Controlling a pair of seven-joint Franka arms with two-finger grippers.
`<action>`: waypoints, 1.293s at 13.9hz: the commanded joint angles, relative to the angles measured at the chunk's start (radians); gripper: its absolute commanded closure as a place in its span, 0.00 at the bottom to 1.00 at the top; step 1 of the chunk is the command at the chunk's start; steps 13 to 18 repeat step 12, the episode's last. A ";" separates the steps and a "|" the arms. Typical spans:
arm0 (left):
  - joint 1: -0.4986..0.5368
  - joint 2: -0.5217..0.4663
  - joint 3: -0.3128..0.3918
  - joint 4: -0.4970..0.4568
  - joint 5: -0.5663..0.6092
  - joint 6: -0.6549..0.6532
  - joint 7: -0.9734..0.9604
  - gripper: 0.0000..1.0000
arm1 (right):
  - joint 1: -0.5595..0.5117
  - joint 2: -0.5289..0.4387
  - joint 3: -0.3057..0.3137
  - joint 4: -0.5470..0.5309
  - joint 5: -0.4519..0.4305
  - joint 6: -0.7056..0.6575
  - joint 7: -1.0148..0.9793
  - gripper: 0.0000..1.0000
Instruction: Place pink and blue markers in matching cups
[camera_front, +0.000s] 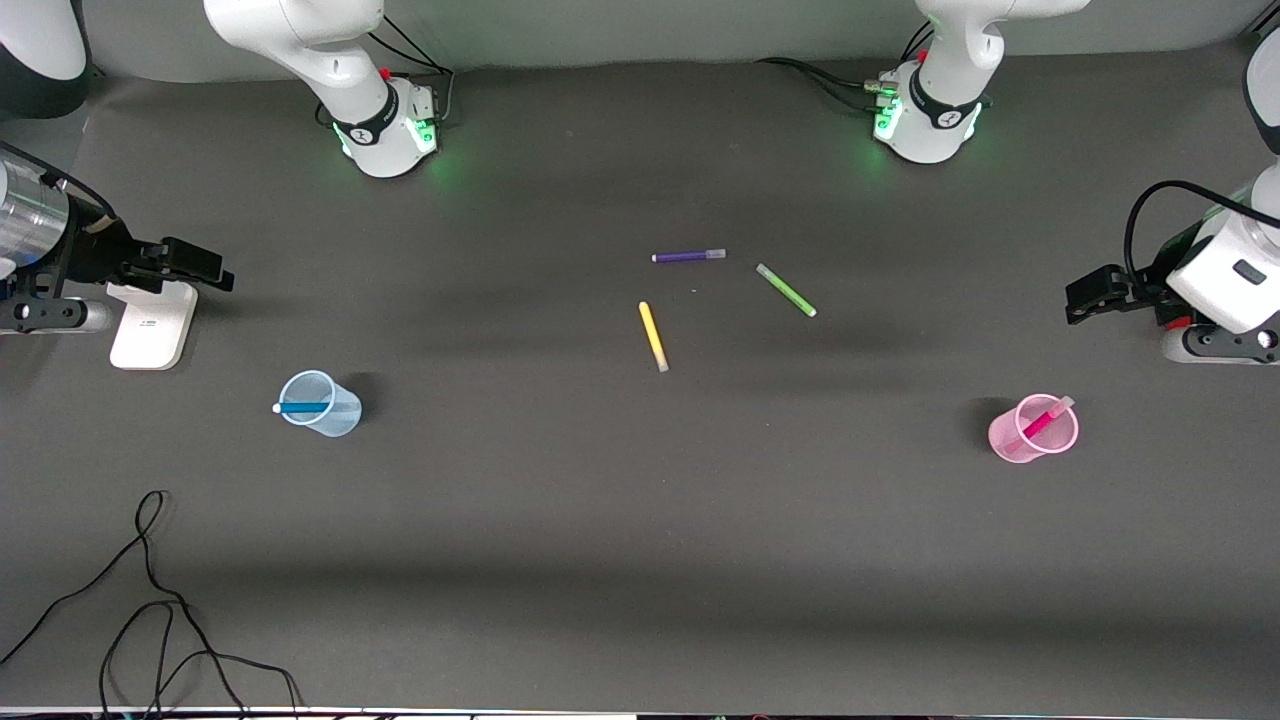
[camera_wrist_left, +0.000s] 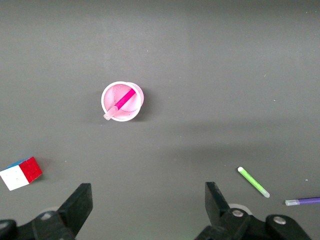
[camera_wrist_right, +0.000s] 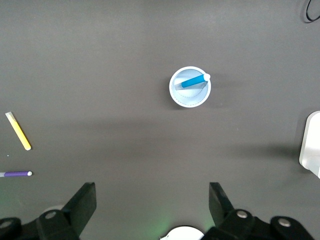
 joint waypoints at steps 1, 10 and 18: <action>0.016 -0.014 -0.014 -0.010 -0.009 0.012 -0.005 0.00 | 0.001 0.020 -0.006 0.043 -0.062 -0.023 -0.024 0.00; 0.016 -0.003 -0.014 0.008 -0.004 0.011 -0.005 0.00 | -0.005 0.020 -0.006 0.072 -0.054 -0.025 -0.021 0.00; 0.015 -0.003 -0.014 0.008 -0.004 0.012 -0.004 0.00 | -0.006 0.020 -0.007 0.075 -0.053 -0.025 -0.020 0.00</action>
